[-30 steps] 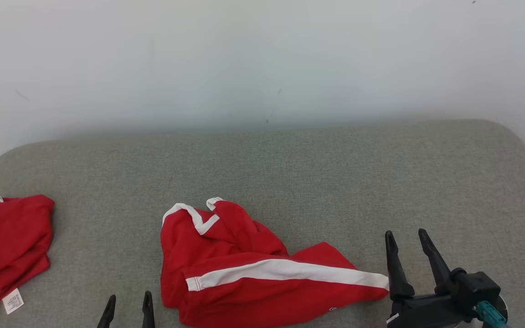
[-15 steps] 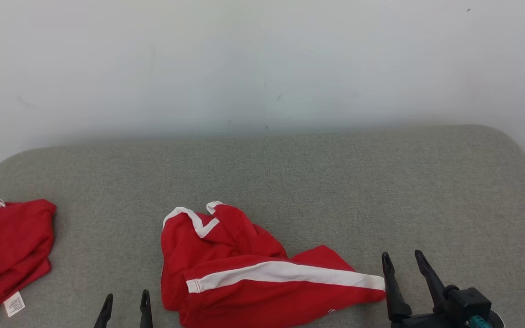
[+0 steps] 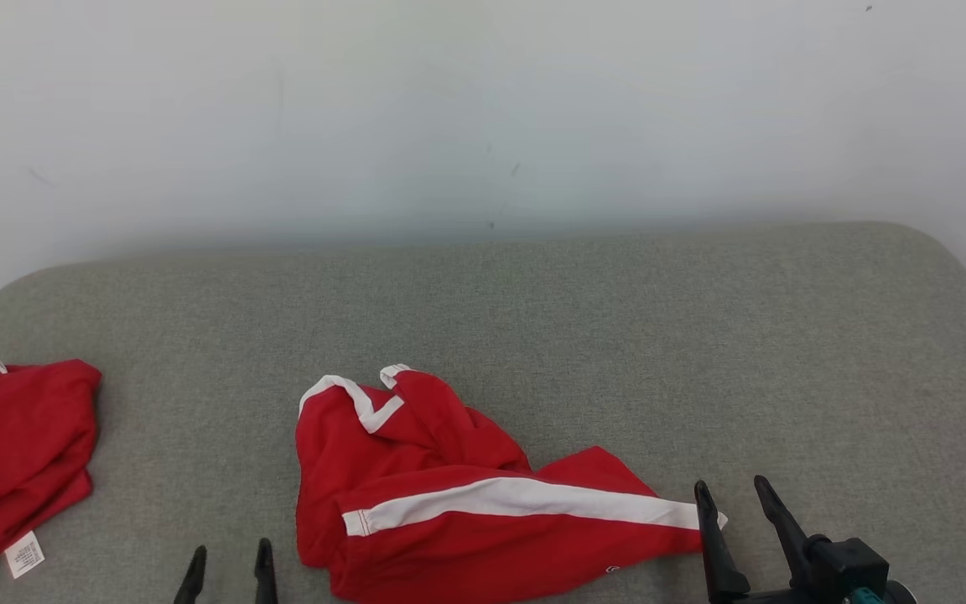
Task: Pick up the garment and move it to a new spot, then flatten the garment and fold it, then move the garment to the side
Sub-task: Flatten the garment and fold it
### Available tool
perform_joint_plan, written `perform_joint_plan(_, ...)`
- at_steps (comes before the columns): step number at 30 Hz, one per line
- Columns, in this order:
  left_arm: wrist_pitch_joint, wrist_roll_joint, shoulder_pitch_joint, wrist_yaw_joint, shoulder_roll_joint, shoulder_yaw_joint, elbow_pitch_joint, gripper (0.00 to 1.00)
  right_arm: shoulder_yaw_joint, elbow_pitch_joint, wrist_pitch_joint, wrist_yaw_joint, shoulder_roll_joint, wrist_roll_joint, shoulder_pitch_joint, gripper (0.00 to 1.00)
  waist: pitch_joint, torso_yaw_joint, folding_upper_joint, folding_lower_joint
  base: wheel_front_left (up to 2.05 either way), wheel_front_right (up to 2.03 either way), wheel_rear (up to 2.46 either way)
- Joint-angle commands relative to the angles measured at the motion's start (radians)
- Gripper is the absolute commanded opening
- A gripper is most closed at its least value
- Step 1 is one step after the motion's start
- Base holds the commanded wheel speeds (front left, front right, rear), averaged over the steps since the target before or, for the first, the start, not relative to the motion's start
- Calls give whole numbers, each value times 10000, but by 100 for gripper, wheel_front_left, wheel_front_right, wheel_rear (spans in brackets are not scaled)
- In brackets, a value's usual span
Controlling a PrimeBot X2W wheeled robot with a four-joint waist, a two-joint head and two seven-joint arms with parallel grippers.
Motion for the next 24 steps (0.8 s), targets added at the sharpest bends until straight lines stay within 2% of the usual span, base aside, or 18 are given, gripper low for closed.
perform_joint_plan(1, -34, -192, -146, -94, -16, -142, 27, 100, 30, 7, -1, -24, 18, -72, 36, 100, 55, 8, -1, 0, 0, 0, 0)
perform_joint_plan(7, -34, -1267, -519, -431, -11, -1209, 332, 100, 106, 34, -1, -24, 19, -115, -52, 100, 327, -36, -1, 0, 0, 0, 0)
perform_joint_plan(15, -34, -2921, -1204, -495, -6, -2458, 1196, 100, 145, 95, -1, -24, -47, -149, -170, 100, 697, -277, -1, 0, 0, 0, 0)
perform_joint_plan(24, -34, -3652, -1530, -500, 1, -2709, 1391, 100, 69, 79, -1, -24, -59, -116, -223, 100, 854, -403, -1, 0, 0, 0, 0)
